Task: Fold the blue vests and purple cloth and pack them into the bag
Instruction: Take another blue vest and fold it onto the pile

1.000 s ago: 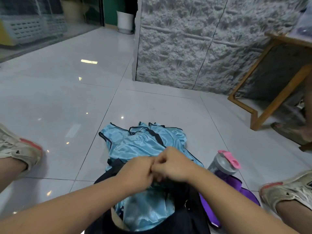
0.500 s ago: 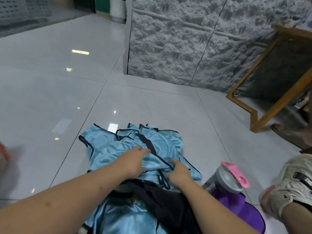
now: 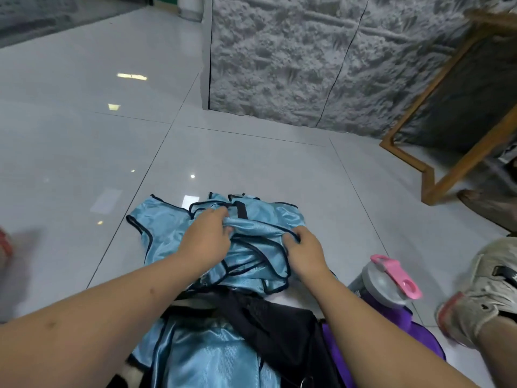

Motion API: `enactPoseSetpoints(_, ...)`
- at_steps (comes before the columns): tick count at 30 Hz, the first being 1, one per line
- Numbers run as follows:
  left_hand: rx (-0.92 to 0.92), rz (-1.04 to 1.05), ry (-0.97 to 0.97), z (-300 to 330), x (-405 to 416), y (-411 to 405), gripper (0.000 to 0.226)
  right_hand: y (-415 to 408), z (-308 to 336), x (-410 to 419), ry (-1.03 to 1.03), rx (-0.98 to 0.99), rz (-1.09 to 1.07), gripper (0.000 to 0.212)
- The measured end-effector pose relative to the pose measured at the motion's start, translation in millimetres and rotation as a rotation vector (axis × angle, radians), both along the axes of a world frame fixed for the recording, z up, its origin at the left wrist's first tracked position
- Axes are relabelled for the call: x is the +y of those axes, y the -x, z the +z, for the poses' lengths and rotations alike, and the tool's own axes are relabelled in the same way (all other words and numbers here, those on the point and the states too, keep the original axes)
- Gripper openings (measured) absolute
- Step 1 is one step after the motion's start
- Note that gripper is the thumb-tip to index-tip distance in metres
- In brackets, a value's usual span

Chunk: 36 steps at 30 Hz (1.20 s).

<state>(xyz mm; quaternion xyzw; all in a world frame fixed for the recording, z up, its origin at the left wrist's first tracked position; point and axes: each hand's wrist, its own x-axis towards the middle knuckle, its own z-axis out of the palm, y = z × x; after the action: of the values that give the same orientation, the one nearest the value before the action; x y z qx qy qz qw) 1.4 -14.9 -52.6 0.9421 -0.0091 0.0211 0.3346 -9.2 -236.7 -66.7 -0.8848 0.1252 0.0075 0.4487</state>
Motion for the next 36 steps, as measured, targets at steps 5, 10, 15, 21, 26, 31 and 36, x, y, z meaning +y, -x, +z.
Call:
enactPoseSetpoints(5, -0.151, 0.09, 0.112, 26.6, 4.4, 6.0, 0.01, 3.7, 22.4, -2.8, -0.133, 0.044, 0.011, 0.018)
enactPoseSetpoints(10, -0.108, 0.166, 0.204, 51.0, 1.9, 19.0, 0.026, 7.1, 60.0, 6.3, -0.458, 0.133, 0.033, 0.023)
enactPoseSetpoints(15, 0.238, -0.08, 0.262, 57.6, -26.0, 39.3, 0.07, 6.4, 86.1, 25.5, -0.551, 0.109, 0.116, 0.019)
enactPoseSetpoints(21, 0.315, -0.003, 0.906, 61.7, -24.9, 33.7, 0.029, 2.0, 94.1, 32.1, -0.484, 0.088, 0.066, 0.011)
enactPoseSetpoints(26, 0.192, 0.145, 1.156, 85.0, -2.7, 22.1, 0.015, -2.3, 88.7, 19.2, -0.432, 0.114, -0.069, 0.015)
enactPoseSetpoints(31, 0.132, 0.189, 1.252, 97.8, 17.7, 15.0, 0.021, -4.7, 85.3, 15.9, -0.389, 0.118, -0.122, 0.009)
enactPoseSetpoints(36, 0.161, 0.111, 1.339, 112.2, 17.0, 15.6, 0.011, -4.7, 87.2, 19.8, -0.38, 0.06, -0.128, 0.014)
